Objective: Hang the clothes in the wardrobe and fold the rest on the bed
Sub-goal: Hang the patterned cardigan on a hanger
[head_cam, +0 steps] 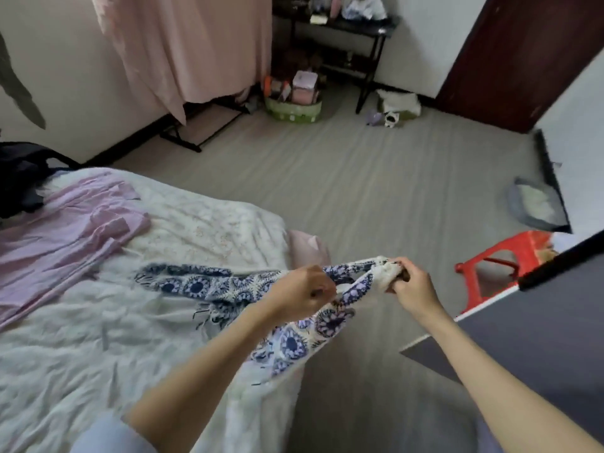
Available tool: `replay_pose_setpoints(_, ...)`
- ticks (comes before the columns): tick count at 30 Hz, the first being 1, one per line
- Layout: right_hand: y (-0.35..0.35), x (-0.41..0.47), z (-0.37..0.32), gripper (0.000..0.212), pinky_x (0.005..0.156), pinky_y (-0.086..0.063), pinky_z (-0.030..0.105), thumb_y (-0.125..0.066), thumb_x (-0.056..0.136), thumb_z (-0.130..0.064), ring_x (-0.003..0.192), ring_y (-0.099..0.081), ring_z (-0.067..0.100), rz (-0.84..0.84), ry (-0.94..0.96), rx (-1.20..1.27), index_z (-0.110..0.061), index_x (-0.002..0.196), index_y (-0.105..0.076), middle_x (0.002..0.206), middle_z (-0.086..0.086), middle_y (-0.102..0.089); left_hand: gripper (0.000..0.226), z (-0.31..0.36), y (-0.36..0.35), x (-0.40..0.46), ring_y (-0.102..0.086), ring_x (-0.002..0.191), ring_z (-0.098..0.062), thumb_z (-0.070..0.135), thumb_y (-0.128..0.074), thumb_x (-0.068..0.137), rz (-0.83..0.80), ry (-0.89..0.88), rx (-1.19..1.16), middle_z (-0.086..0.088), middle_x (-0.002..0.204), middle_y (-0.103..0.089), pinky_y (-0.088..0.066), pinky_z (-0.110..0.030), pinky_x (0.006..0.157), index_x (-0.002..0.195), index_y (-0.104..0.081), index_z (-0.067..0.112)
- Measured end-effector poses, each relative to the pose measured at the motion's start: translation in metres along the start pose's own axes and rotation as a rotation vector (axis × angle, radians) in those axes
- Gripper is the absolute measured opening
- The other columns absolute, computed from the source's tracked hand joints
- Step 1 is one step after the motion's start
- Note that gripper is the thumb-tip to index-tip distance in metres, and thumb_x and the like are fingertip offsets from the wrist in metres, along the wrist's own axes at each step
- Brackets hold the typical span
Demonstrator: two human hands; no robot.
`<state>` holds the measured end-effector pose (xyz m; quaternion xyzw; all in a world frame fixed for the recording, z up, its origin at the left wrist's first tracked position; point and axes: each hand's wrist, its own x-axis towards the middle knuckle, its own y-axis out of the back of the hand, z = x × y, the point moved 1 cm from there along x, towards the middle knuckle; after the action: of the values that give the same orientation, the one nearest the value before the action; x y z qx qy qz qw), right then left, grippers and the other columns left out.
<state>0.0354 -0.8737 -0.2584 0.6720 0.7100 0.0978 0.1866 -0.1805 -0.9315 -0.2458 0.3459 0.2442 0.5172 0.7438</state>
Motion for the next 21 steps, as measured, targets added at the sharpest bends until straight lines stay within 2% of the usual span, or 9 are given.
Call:
replay_pose_setpoints(4,0.107,-0.026,0.000,0.043,0.058,-0.047,0.010,-0.037,0.078,0.025,0.068,-0.056,0.002,0.018,0.030,0.124,-0.012,0.086,-0.058,0.076,0.001,-0.058,0.045,0.078,-0.031,0.072,-0.047,0.121,-0.015,0.023,-0.054,0.094,0.046,-0.040,0.024,-0.002,0.139,-0.044,-0.032,-0.021,0.105,0.138,-0.044,0.021)
replay_pose_setpoints(6,0.160,-0.043,0.004,0.046,0.052,-0.042,0.008,-0.035,0.080,0.023,0.060,-0.055,-0.005,0.015,0.025,0.143,-0.015,0.085,-0.058,0.072,-0.003,-0.058,0.060,0.127,-0.054,0.104,-0.037,0.133,-0.018,0.024,-0.057,0.092,-0.084,-0.137,0.000,-0.002,0.149,-0.035,-0.027,-0.029,0.112,0.146,-0.030,0.024)
replay_pose_setpoints(8,0.213,-0.063,0.005,0.046,0.051,-0.037,0.005,-0.032,0.081,0.022,0.056,-0.052,-0.009,0.024,0.062,0.079,-0.017,0.083,-0.057,0.066,-0.009,-0.057,0.063,0.179,-0.083,0.133,-0.036,0.134,-0.018,0.021,-0.060,0.091,-0.259,-0.209,-0.066,-0.003,0.149,-0.036,-0.028,-0.036,0.114,0.147,-0.030,0.021)
replay_pose_setpoints(10,0.266,-0.089,0.006,0.048,0.058,-0.038,0.005,-0.031,0.078,0.022,0.059,-0.050,-0.009,0.066,0.104,-0.018,-0.018,0.081,-0.056,0.068,-0.010,-0.055,0.040,0.234,-0.117,0.152,-0.053,0.115,-0.019,0.016,-0.061,0.091,-0.392,-0.294,-0.144,-0.008,0.128,-0.058,-0.041,-0.036,0.103,0.130,-0.053,0.009)
replay_pose_setpoints(11,0.289,-0.101,0.007,0.049,0.061,-0.039,0.007,-0.030,0.077,0.023,0.062,-0.050,-0.009,0.095,0.125,-0.052,-0.019,0.080,-0.055,0.071,-0.008,-0.056,0.022,0.257,-0.133,0.157,-0.059,0.095,-0.018,0.014,-0.060,0.091,-0.434,-0.322,-0.173,-0.011,0.106,-0.066,-0.048,-0.036,0.088,0.110,-0.063,0.004)
replay_pose_setpoints(12,0.311,-0.115,0.008,0.049,0.063,-0.039,0.008,-0.030,0.077,0.024,0.063,-0.050,-0.007,0.133,0.137,-0.076,-0.019,0.078,-0.054,0.073,-0.006,-0.056,0.012,0.280,-0.149,0.163,-0.057,0.076,-0.016,0.014,-0.059,0.092,-0.477,-0.345,-0.201,-0.011,0.084,-0.064,-0.048,-0.035,0.072,0.088,-0.063,0.003)
replay_pose_setpoints(14,0.349,-0.141,0.013,0.049,0.062,-0.037,0.010,-0.032,0.076,0.025,0.062,-0.048,-0.004,0.235,0.141,-0.109,-0.019,0.074,-0.053,0.074,-0.001,-0.055,0.026,0.318,-0.174,0.172,-0.044,0.055,-0.008,0.016,-0.059,0.092,-0.496,-0.388,-0.218,0.001,0.063,-0.050,-0.038,-0.024,0.053,0.067,-0.051,0.016)
replay_pose_setpoints(17,0.404,-0.180,0.026,0.050,0.056,-0.033,0.011,-0.032,0.074,0.027,0.057,-0.045,-0.004,0.439,0.126,-0.191,-0.019,0.069,-0.050,0.065,-0.002,-0.049,0.021,0.376,-0.194,0.189,-0.049,0.054,-0.005,0.026,-0.063,0.090,-0.437,-0.477,-0.158,0.009,0.065,-0.055,-0.037,-0.014,0.048,0.072,-0.054,0.022)
replay_pose_setpoints(21,0.452,-0.211,0.041,0.040,0.066,-0.035,0.021,-0.034,0.075,0.024,0.072,-0.046,0.015,0.633,0.081,-0.394,-0.013,0.071,-0.050,0.072,-0.006,-0.045,0.020,0.442,-0.202,0.214,-0.050,0.060,-0.012,0.037,-0.063,0.088,-0.355,-0.635,0.031,0.006,0.070,-0.057,-0.036,-0.021,0.051,0.079,-0.056,0.022)
